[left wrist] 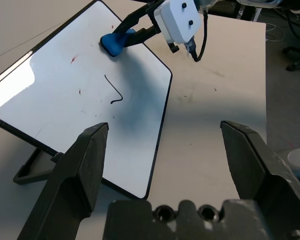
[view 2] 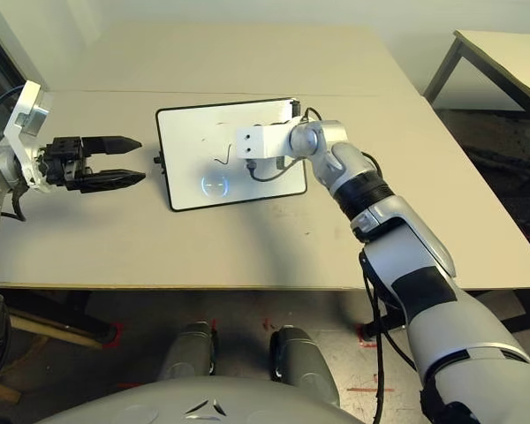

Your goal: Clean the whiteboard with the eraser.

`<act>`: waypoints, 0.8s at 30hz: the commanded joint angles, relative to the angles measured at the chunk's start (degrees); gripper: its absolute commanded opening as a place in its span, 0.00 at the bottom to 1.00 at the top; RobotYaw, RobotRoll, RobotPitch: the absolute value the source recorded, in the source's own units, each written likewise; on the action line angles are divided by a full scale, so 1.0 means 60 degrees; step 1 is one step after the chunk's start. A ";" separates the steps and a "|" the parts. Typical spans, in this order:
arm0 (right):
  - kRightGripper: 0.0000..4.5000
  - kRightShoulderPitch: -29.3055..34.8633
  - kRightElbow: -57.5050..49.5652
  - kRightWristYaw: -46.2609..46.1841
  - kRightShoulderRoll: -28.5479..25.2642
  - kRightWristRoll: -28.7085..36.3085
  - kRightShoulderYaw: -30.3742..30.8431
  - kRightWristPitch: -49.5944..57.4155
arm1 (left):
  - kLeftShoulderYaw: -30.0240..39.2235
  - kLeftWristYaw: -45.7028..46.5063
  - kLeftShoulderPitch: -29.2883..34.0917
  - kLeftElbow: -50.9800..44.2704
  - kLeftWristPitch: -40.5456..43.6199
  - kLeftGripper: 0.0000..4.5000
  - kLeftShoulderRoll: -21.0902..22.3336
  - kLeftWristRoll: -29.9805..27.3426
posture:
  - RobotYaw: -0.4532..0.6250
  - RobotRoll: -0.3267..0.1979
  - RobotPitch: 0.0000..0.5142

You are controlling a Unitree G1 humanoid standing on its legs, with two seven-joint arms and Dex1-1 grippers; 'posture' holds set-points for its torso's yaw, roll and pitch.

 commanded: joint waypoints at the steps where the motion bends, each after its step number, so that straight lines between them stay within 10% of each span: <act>1: 0.08 0.0016 -0.0029 0.0120 0.0044 -0.0010 0.0132 -0.0062 | 0.0058 0.0033 0.0050 -0.0184 0.0057 1.00 0.0084 -0.0112 | 0.75 0.62 0.05; 24: 0.08 0.1666 -0.3819 0.1584 -0.0561 0.0003 0.0180 0.1160 | 0.0048 -0.0083 0.0057 -0.0095 0.0045 1.00 0.0188 -0.0097 | 0.74 0.62 0.04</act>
